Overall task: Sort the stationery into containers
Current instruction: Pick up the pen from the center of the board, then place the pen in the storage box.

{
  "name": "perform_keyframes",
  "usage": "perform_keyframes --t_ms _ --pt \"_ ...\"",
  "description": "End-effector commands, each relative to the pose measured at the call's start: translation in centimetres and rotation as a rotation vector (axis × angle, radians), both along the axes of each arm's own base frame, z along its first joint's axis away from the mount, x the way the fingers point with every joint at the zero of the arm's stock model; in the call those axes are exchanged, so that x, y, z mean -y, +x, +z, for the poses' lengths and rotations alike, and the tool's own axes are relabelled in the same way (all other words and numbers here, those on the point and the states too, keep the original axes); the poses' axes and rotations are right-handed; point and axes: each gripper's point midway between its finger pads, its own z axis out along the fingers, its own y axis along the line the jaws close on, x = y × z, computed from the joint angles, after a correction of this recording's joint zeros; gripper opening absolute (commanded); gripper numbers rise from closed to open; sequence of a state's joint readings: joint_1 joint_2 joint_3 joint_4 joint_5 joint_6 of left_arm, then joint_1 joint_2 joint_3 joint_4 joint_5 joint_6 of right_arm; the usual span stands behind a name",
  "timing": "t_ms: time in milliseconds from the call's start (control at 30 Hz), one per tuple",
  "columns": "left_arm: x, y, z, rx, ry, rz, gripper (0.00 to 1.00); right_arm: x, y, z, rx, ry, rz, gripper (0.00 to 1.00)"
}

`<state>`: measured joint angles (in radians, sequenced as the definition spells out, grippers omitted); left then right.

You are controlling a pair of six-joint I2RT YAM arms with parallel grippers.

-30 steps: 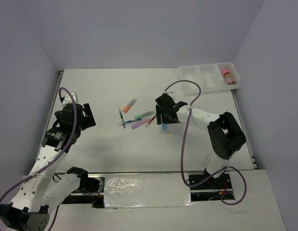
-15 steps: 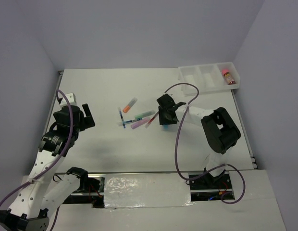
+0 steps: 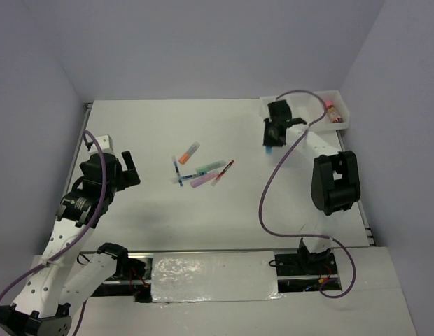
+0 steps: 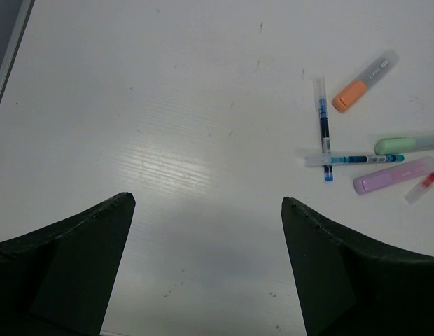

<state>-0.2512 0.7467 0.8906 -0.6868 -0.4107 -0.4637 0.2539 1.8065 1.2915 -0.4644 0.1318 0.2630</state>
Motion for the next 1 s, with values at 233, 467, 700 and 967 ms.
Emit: perform_keyframes --t_ms 233,467,700,967 --pt "0.6 0.8 2.0 0.068 -0.010 -0.042 0.99 10.2 14.3 9.6 0.208 -0.060 -0.046 0.15" --pt "0.7 0.9 2.0 0.065 -0.008 -0.049 0.99 16.1 19.3 10.1 0.266 -0.090 -0.055 0.32" --pt "1.0 1.3 1.4 0.040 -0.005 -0.061 1.00 17.6 20.5 9.5 0.309 -0.057 -0.047 0.76" --pt "0.8 1.4 1.0 0.023 0.002 -0.054 0.99 12.0 18.4 13.8 0.359 -0.013 -0.038 1.00"
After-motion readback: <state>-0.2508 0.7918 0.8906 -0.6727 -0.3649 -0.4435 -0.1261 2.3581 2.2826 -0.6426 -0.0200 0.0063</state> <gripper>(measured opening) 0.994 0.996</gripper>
